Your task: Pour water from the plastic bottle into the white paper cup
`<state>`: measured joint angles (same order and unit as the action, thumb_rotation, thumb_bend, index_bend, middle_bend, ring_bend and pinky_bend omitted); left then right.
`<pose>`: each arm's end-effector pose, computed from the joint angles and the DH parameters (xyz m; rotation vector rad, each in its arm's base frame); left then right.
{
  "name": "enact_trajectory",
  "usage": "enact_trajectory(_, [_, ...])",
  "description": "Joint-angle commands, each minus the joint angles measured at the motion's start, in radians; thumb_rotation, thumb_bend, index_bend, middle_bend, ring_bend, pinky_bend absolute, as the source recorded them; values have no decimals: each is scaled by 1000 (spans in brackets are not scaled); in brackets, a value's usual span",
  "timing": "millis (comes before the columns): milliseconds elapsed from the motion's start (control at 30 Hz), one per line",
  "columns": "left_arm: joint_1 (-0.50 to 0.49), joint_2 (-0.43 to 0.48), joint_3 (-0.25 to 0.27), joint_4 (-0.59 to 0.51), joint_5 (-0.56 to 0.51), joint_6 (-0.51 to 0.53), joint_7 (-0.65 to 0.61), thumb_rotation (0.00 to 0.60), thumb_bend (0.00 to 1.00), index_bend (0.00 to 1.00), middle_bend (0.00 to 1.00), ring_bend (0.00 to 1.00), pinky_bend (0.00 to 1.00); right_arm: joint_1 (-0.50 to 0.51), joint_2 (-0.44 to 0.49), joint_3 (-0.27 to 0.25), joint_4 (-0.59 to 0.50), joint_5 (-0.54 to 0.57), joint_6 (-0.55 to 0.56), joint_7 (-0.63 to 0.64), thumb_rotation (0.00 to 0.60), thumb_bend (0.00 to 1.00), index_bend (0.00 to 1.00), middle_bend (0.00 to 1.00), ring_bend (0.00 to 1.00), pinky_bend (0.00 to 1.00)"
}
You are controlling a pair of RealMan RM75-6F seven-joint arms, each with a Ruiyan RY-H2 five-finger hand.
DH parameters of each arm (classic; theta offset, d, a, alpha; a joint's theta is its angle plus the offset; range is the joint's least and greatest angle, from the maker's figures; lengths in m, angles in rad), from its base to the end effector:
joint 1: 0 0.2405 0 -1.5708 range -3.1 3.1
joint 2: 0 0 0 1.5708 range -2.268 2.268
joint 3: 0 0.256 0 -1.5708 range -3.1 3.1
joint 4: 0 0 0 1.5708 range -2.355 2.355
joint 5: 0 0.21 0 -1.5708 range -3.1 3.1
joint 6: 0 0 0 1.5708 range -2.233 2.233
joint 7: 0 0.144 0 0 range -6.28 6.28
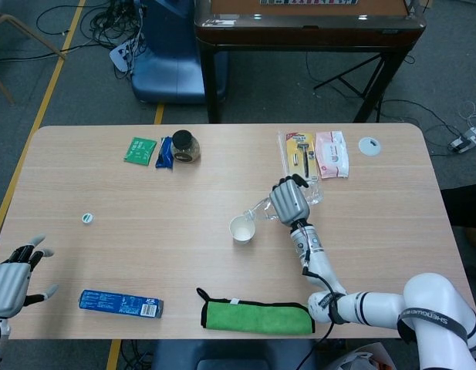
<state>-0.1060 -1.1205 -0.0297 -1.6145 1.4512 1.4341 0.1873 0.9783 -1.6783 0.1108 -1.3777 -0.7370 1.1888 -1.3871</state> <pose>-0.3175 0.1830 0.1516 -1.4560 -0.8215 -0.7175 -0.1144 -0.3773 -0.0299 1.8215 -0.0669 0.2442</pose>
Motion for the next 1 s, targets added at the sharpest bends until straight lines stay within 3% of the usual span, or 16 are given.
enact_trajectory(33, [0,-4,-1,5,-4,1,15,600,113,351,156,227,558,0,1,-2,0,2,0,-4,600,255,634,656,545,549])
enact_trajectory(1000, [-1,-7,-3,3,-32,-12,46,600,112,387,162,227,558,5,-3,-29,26,-7,11,-60,600,255,634,656,545,549])
